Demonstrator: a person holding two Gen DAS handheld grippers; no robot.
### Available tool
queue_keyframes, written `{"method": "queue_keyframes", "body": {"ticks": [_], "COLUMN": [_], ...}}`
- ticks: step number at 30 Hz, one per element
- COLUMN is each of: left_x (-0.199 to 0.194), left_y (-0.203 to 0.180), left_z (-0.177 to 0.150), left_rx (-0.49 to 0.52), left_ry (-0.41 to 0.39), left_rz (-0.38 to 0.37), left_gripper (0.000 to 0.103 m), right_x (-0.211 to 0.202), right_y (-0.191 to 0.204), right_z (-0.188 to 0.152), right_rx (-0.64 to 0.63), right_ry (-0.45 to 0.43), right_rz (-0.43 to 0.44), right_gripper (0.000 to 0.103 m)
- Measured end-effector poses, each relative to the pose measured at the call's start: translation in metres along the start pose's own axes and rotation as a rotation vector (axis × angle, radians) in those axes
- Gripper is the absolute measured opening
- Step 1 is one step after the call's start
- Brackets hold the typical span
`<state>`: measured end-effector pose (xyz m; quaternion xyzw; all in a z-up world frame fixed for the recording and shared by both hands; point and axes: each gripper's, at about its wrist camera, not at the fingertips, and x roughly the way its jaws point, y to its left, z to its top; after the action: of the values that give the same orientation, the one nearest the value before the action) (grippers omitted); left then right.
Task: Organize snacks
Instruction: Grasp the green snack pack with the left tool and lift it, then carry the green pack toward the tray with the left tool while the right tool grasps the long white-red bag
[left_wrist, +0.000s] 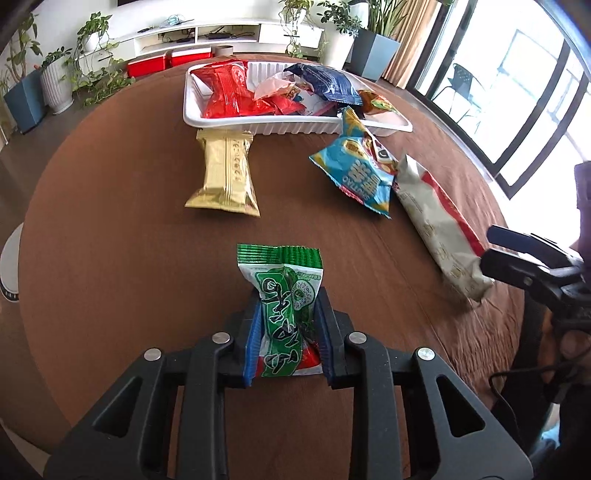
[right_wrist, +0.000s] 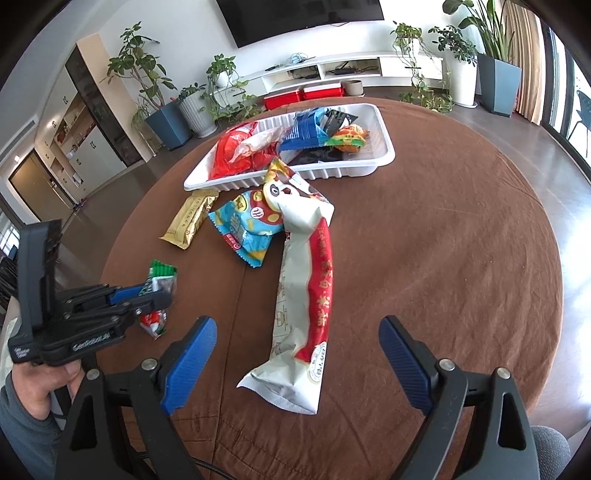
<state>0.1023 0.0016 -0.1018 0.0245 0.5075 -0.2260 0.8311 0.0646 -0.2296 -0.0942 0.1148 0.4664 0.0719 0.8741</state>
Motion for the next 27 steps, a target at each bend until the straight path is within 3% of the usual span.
{"method": "queue_keyframes", "body": {"ticks": [8, 14, 22, 24, 27], "left_x": [-0.016, -0.023, -0.028, -0.027, -0.026], "left_y": [-0.003, -0.005, -0.002, -0.002, -0.002], "left_z": [-0.018, -0.025, -0.029, -0.028, -0.028], "left_rx": [-0.027, -0.041, -0.063, -0.064, -0.066], "left_ry": [-0.024, -0.036, -0.048, -0.048, -0.047], "left_rz": [-0.060, -0.089, -0.111, -0.112, -0.113], "left_gripper": [0.022, 0.022, 0.022, 0.022, 0.022], "right_x": [0.008, 0.019, 0.044, 0.049, 0.051], "right_y": [0.011, 0.018, 0.027, 0.026, 0.023], "right_z": [0.004, 0.011, 0.015, 0.018, 0.021], "right_rx": [-0.039, -0.073, -0.126, -0.133, -0.143], "right_ry": [0.012, 0.043, 0.109, 0.125, 0.122], "right_rz": [-0.015, -0.030, -0.084, -0.103, -0.124], "right_gripper": [0.092, 0.086, 0.071, 0.061, 0.055]}}
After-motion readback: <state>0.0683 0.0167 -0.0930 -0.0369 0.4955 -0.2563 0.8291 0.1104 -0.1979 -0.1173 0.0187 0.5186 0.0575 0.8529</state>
